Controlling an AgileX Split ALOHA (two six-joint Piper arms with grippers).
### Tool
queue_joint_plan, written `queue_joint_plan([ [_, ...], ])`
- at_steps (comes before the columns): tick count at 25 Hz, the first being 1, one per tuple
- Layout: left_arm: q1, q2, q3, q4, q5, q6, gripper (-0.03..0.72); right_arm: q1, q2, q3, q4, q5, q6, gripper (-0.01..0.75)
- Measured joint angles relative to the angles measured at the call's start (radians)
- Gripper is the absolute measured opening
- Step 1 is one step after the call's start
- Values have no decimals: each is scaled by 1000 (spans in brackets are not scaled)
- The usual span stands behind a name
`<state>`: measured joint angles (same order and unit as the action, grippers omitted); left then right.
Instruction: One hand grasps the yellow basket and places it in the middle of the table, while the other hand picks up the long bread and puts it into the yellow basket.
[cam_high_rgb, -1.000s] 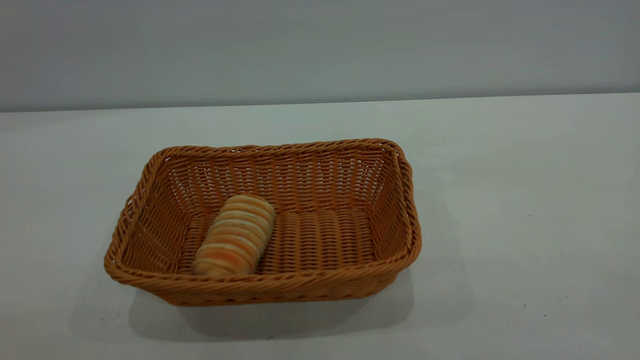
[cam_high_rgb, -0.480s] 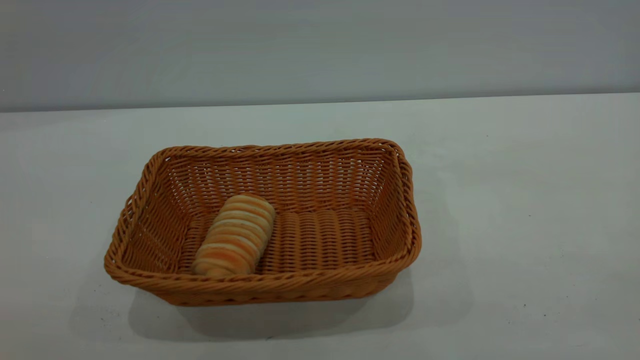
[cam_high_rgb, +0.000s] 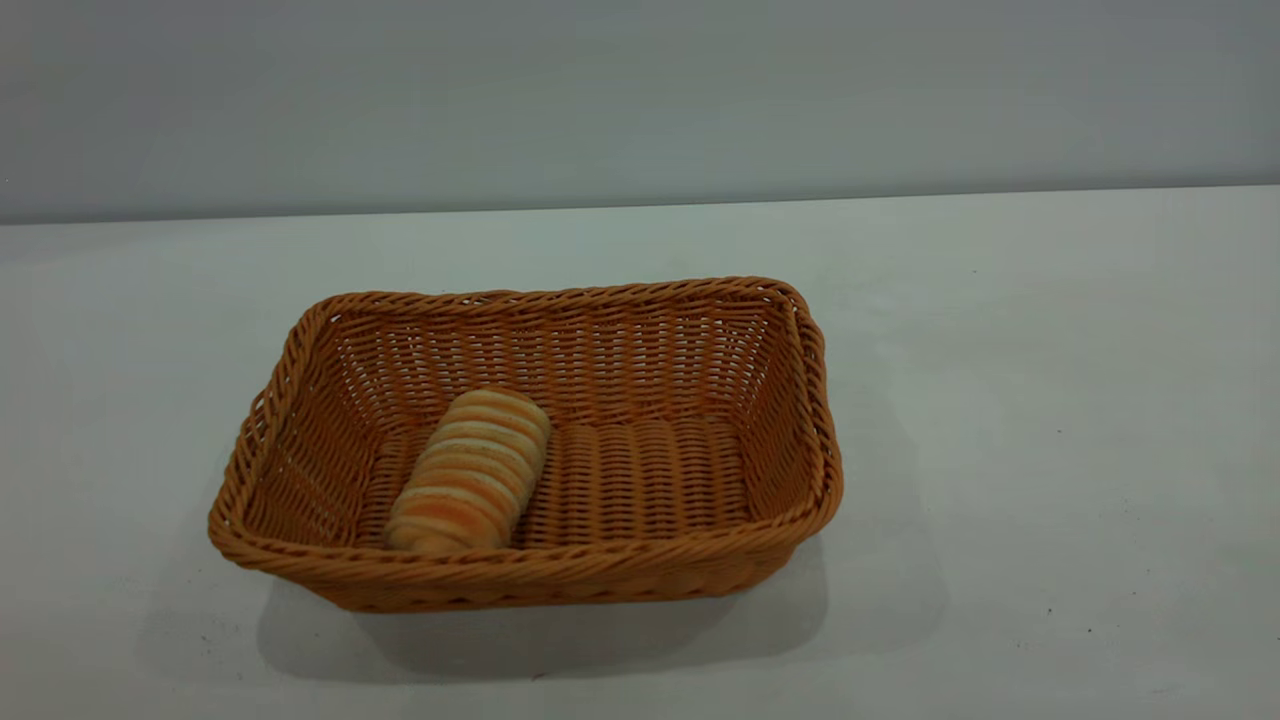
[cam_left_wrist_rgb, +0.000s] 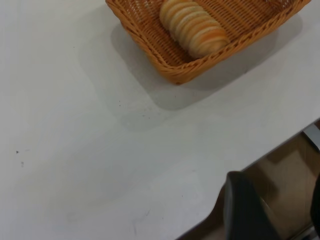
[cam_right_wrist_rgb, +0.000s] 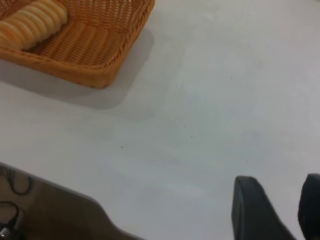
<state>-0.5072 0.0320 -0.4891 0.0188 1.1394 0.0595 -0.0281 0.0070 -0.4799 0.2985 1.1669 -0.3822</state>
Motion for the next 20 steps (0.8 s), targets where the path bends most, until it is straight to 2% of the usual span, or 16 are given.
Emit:
queue_joint_plan([
  [4,57,-11,0,0,0,0,385,0,-2,0,0,0,0,268],
  [7,178,-47,0,0,-1,0,385,-16,-22,0,0,0,0,268],
  [12,372,-54,0,0,-1,0,385,-117,-25,0,1,0,-1,268],
  [16,466,-54,0,0,-1,0,385,-176,-25,0,1,0,-1,268],
  [20,522,-54,0,0,-1,0,385,-197,-25,0,1,0,0,268],
])
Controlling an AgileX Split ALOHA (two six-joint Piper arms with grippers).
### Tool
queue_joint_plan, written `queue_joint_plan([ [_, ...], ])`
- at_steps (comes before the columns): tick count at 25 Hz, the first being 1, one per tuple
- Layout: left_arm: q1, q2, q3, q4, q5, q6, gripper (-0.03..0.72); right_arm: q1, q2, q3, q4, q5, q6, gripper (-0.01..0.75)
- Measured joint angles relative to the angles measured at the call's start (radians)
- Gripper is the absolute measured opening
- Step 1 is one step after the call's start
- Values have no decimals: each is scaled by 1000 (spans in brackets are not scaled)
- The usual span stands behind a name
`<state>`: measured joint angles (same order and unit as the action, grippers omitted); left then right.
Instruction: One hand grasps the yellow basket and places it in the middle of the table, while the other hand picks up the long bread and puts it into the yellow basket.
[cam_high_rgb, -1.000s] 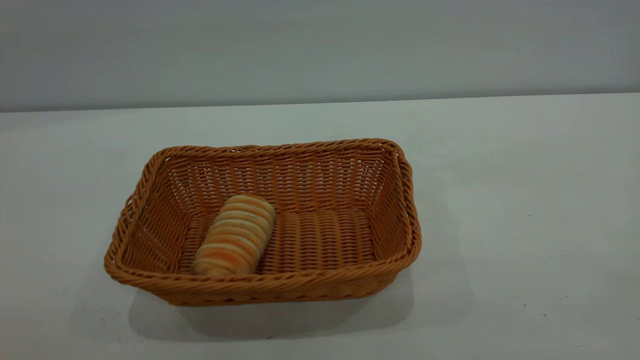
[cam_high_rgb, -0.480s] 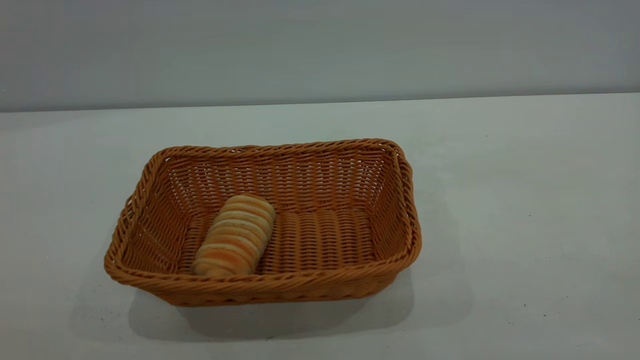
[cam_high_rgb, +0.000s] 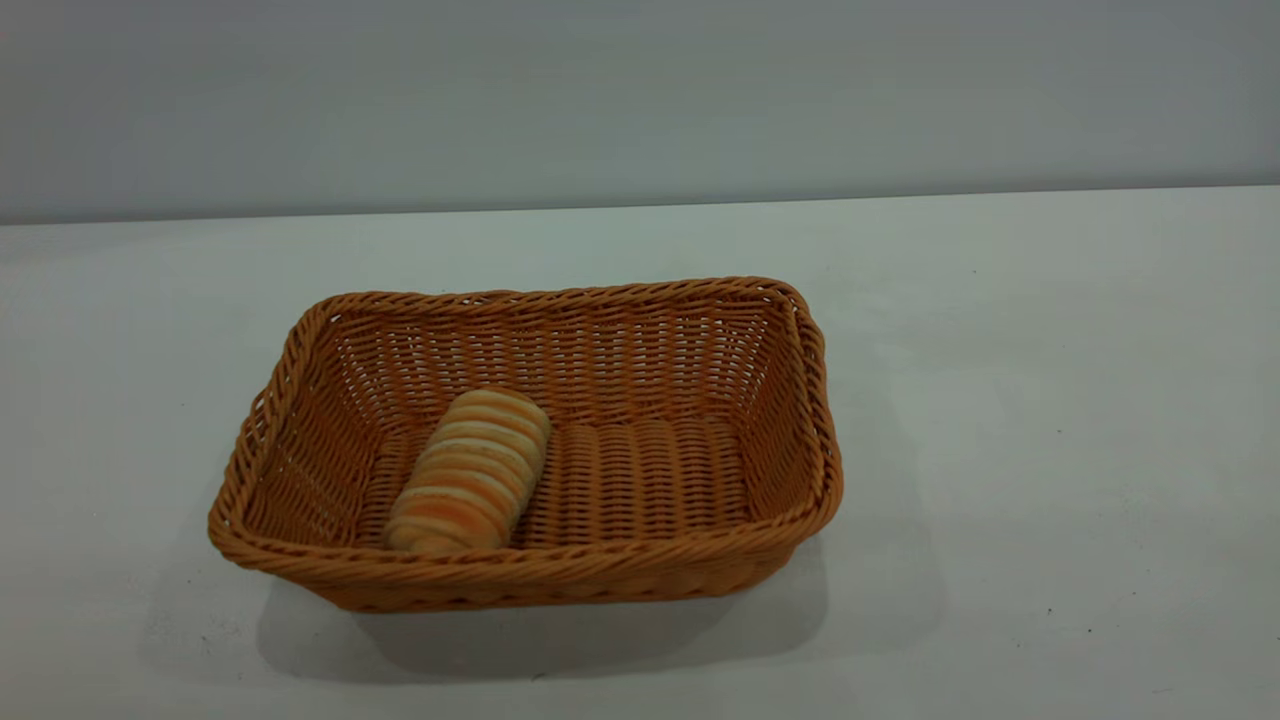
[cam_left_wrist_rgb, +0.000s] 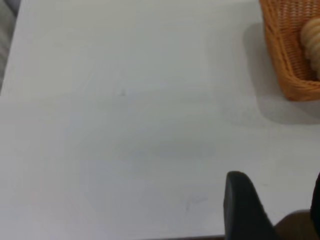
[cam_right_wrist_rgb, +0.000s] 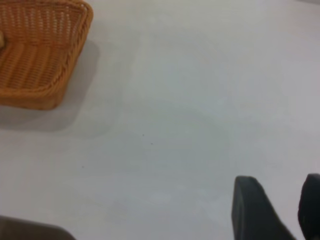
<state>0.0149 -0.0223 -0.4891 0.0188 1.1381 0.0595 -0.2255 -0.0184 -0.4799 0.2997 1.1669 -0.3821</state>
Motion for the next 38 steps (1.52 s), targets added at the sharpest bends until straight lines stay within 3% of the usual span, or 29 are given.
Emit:
queue_joint_plan([
  [11,22,0,0,0,0,0,385,-45,0,0,0,0,0,268],
  [38,22,0,0,0,0,-1,384,-14,-2,0,0,0,-1,254],
])
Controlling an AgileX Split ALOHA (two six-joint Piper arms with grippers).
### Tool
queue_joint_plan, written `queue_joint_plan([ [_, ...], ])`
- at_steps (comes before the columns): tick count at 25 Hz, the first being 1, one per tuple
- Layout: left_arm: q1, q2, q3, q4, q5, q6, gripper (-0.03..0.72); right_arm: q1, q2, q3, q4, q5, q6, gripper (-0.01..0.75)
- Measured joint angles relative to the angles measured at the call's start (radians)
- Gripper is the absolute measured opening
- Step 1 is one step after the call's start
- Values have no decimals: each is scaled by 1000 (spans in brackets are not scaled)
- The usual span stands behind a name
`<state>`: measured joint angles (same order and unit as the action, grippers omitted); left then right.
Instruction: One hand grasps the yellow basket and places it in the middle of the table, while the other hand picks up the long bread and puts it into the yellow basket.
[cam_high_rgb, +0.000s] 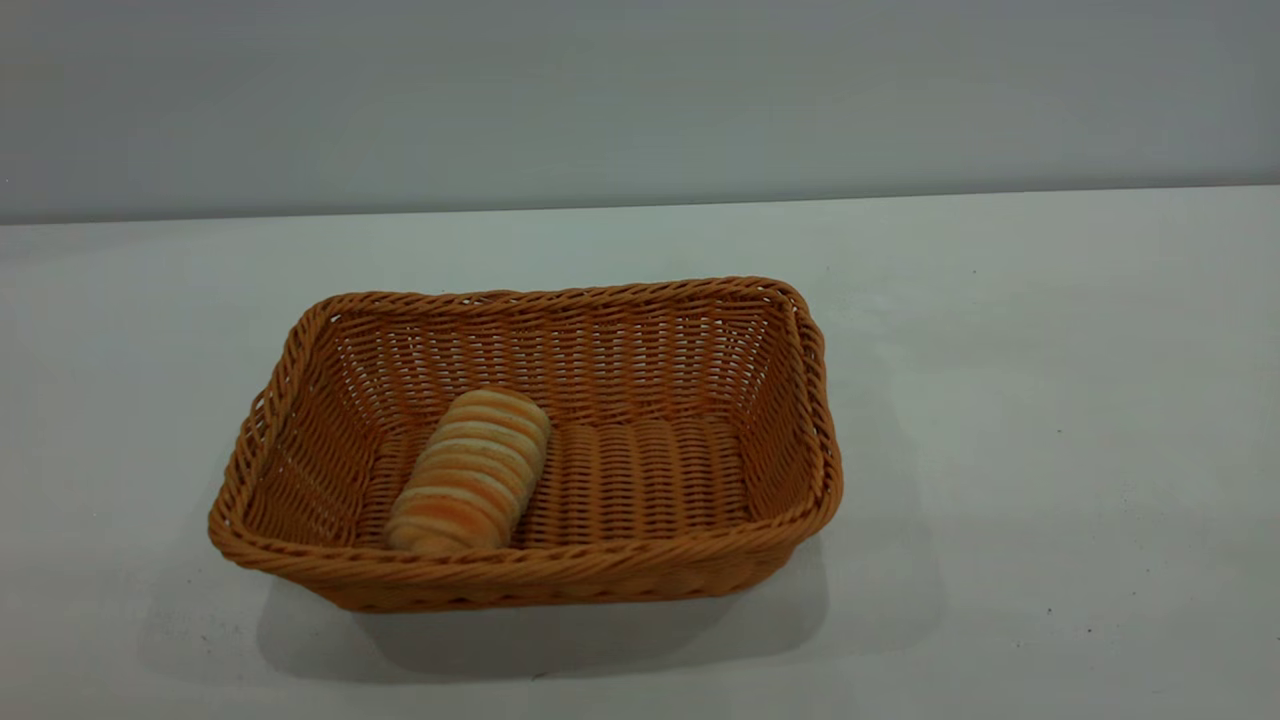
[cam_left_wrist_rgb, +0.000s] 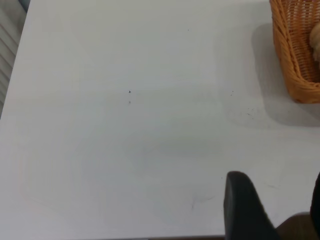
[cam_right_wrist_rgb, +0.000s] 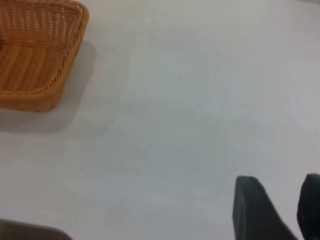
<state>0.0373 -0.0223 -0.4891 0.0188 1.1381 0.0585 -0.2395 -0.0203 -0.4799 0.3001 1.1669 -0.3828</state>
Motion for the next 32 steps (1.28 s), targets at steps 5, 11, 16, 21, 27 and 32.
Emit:
queue_joint_plan([
  [5,0,0,0,0,0,0,384,0,0,0,0,0,0,244],
  [11,0,0,0,0,0,0,384,0,0,0,0,0,0,243],
  [16,0,0,0,0,0,0,384,0,0,0,0,0,0,243],
  [21,0,0,0,0,0,0,384,0,0,0,0,0,0,241],
  [27,0,0,0,0,0,0,384,0,0,0,0,0,0,241],
  [32,0,0,0,0,0,0,383,0,0,0,0,0,0,241],
])
